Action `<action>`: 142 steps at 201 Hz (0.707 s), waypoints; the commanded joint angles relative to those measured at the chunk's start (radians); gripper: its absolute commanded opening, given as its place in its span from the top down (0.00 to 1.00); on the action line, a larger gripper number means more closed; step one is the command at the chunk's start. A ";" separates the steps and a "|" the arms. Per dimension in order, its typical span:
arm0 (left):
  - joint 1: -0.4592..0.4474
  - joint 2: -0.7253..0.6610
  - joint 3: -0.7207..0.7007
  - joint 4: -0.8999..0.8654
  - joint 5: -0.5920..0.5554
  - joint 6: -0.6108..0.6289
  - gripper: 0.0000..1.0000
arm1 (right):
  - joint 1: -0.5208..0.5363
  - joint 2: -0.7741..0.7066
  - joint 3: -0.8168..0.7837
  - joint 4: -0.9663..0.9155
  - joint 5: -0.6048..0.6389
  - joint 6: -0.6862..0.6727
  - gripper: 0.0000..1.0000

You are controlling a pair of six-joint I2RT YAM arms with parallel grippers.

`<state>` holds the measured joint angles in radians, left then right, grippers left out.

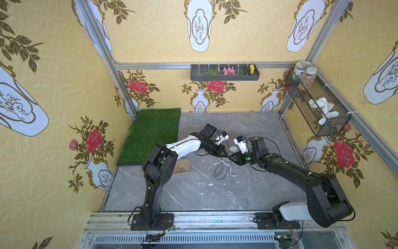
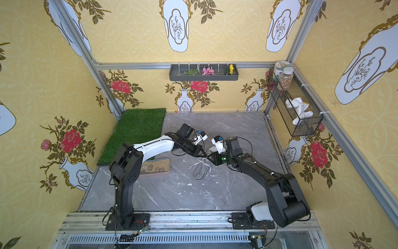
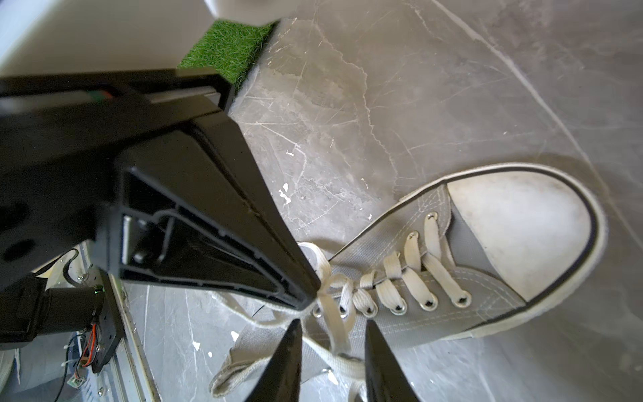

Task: Tie the shoes
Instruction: Cross the shoelace with the shoelace.

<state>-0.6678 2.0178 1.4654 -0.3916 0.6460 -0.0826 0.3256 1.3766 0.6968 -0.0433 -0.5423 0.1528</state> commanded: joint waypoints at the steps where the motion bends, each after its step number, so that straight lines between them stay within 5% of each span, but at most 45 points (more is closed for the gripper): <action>1: 0.003 0.009 0.006 -0.002 0.009 0.004 1.00 | 0.002 -0.005 0.005 -0.020 0.044 0.009 0.65; 142: 0.002 0.013 0.016 -0.001 0.027 -0.028 1.00 | 0.040 0.072 0.014 0.092 -0.001 -0.024 0.55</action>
<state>-0.6670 2.0178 1.4754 -0.3923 0.6510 -0.1062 0.3611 1.4357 0.6975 -0.0082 -0.5224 0.1520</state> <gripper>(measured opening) 0.049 0.450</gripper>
